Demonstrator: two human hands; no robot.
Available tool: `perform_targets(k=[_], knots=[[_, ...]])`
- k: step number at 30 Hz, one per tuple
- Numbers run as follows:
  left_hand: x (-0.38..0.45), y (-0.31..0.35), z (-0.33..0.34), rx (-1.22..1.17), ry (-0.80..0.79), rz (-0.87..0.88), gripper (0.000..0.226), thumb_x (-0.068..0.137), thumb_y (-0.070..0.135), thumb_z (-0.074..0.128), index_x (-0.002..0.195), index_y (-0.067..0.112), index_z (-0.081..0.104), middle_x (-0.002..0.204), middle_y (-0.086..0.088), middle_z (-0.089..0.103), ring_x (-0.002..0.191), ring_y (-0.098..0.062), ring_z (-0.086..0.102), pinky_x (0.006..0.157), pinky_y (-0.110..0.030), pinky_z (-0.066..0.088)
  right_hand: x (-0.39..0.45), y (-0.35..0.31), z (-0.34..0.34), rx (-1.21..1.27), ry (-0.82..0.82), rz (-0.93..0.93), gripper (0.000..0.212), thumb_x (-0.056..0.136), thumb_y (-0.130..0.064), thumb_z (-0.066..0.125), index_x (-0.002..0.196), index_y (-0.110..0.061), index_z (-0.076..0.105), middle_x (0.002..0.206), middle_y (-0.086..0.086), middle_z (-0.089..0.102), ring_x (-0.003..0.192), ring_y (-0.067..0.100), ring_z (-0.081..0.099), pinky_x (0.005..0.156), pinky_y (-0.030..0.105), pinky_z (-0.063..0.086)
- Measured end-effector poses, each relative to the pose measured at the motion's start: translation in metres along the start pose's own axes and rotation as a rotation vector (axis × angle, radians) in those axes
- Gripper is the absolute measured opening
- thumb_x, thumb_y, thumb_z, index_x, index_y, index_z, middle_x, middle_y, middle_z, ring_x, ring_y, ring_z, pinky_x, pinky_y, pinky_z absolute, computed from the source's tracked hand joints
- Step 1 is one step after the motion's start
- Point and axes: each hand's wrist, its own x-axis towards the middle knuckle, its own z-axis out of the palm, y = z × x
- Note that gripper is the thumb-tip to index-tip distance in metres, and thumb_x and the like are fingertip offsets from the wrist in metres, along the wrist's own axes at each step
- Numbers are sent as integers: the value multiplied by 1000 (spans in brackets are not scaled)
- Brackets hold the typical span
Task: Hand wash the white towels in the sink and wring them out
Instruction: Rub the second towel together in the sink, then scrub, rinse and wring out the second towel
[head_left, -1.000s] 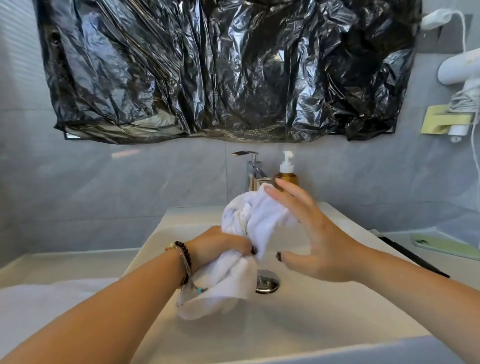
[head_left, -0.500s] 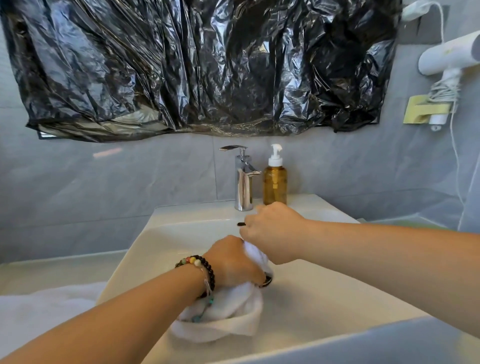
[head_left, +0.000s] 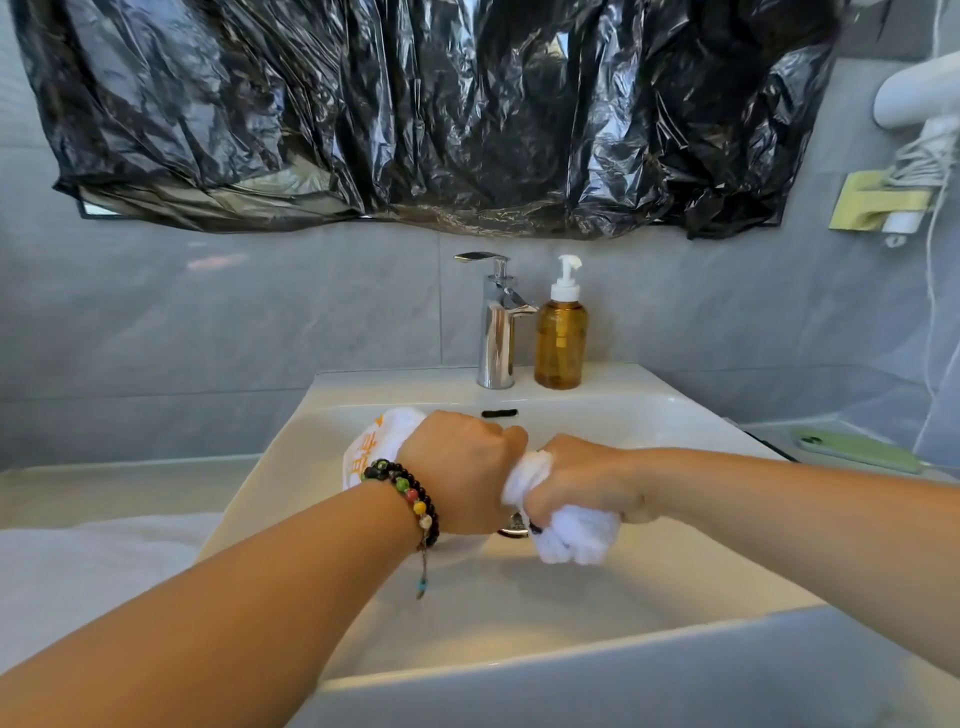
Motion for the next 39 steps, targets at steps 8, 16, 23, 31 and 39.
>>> perform_targets(k=[8,16,23,31,39], knots=[[2,-14,12,-142,-50,6,28,84,48,60,89,28,40,92,4,63,85,-23,63,59,-27,34,-12,3,0,-24,79,-87,26,79,-31,74,98,-20,60,85,-8,61,74,11,57,63,16,47],[12,-20,24,-490,-97,-171,28,82,43,63,67,36,41,78,8,48,90,-13,44,68,-27,38,-2,-40,-81,-220,884,-250,11,82,-33,73,76,-24,71,77,-9,66,79,11,62,68,25,50],[11,-23,35,-586,-146,-370,58,72,51,75,114,23,47,102,4,58,90,-18,59,76,-33,53,80,-89,-108,-677,1062,-365,13,94,-23,58,90,-15,68,96,3,63,89,26,60,73,36,50],[12,-31,35,-582,-51,-420,39,70,60,73,87,30,54,104,5,46,94,-16,54,86,-35,52,96,-98,-127,-889,1079,-401,15,94,-16,55,92,-10,69,96,8,63,86,31,62,73,40,52],[13,-30,44,-659,-161,-452,49,81,55,67,118,26,55,111,2,61,99,-19,60,85,-35,54,57,-74,-112,-271,1143,-542,19,87,-17,63,68,-19,62,64,-6,58,65,12,58,69,26,51]])
